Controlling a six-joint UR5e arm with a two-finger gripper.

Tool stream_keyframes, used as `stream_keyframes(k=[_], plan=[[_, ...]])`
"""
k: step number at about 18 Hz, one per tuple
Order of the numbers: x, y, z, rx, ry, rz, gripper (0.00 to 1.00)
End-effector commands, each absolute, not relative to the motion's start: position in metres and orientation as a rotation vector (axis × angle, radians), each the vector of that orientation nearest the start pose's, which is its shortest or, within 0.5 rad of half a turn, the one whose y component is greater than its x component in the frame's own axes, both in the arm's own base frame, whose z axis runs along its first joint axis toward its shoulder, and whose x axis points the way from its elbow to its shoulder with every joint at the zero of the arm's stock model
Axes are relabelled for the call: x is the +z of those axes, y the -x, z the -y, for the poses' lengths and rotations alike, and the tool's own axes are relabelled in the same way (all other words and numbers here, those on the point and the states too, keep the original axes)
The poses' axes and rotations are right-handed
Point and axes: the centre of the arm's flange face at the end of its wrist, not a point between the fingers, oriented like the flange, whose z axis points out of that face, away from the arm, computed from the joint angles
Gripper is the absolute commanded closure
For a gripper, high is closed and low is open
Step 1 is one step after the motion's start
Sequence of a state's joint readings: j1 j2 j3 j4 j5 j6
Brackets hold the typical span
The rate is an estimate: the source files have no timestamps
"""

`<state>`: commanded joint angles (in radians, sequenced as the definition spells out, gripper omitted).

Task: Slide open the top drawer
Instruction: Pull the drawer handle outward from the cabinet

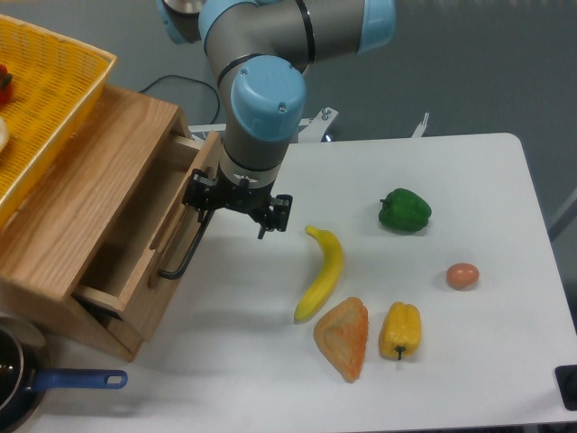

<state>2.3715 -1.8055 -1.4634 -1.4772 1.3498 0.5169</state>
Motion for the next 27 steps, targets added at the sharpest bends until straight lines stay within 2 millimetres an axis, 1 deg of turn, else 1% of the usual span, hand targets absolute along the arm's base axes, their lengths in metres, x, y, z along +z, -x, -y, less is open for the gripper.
stream_keyframes(k=[4,9,11,16,24,27], plan=[[0.424,0.321,-0.512,-0.281,2.995,0.413,0.0],[0.423,0.324,-0.511,-0.267,3.004,0.413,0.0],[0.422,0.332,-0.506,-0.264,3.003,0.416,0.0],[0.418,0.339,-0.503,-0.254,3.016,0.42,0.0],[0.425,0.355,-0.493,-0.229,2.998,0.455,0.0],[0.424,0.357,-0.492,-0.229,3.004,0.412,0.0]])
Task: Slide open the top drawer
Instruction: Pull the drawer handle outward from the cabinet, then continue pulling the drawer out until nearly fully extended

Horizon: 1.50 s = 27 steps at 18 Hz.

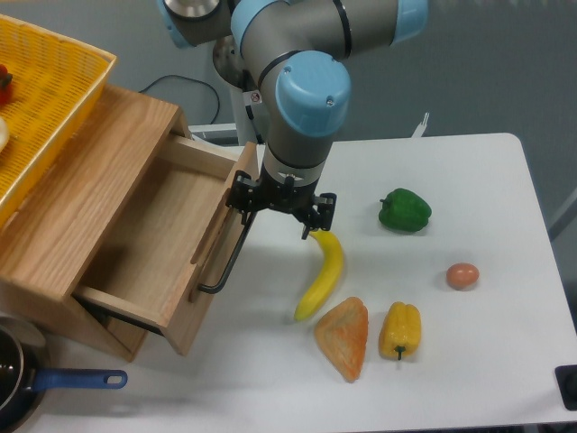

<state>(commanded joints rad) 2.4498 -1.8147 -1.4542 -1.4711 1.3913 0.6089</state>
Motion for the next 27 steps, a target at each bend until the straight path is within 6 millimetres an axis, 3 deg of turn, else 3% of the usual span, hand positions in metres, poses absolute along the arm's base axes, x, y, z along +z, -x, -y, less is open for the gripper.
stream_keyframes(k=[27], plan=[[0.431,0.375,-0.48,-0.201,2.982,0.455,0.0]])
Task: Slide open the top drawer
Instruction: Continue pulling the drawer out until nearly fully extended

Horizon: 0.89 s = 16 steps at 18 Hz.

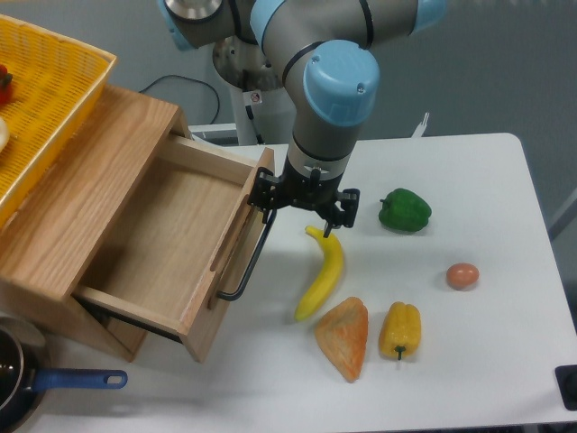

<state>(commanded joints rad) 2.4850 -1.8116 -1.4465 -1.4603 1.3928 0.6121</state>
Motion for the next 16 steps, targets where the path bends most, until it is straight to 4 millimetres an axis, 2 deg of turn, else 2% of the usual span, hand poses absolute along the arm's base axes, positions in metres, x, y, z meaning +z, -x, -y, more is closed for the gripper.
stream_keyframes(k=[5,16], plan=[[0.429,0.381,-0.476,-0.121,3.018,0.459,0.0],[0.43,0.386,-0.472,-0.115,3.015,0.472,0.0]])
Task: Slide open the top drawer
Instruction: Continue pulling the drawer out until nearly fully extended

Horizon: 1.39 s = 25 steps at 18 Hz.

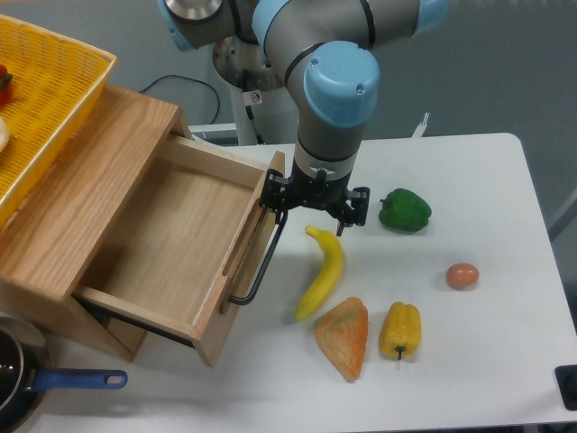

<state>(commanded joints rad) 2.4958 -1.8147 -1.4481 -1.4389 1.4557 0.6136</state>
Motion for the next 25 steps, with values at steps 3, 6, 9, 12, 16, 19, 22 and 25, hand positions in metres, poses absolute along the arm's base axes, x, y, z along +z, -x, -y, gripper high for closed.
stream_keyframes(k=[3,6,9,12,16,19,22,25], plan=[[0.4296,0.3862,-0.4723,-0.115,3.015,0.475,0.0],[0.4304,0.3864,-0.4724,-0.113,3.014,0.474,0.0],[0.4302,0.3877,-0.4712,-0.115,3.014,0.479,0.0],[0.4304,0.3893,-0.4701,-0.113,3.012,0.484,0.0],[0.4304,0.3893,-0.4701,-0.113,3.012,0.484,0.0],[0.4304,0.39,-0.4695,-0.113,3.012,0.486,0.0],[0.4313,0.3915,-0.4694,-0.103,3.005,0.486,0.0],[0.4309,0.395,-0.4675,-0.099,3.002,0.493,0.0]])
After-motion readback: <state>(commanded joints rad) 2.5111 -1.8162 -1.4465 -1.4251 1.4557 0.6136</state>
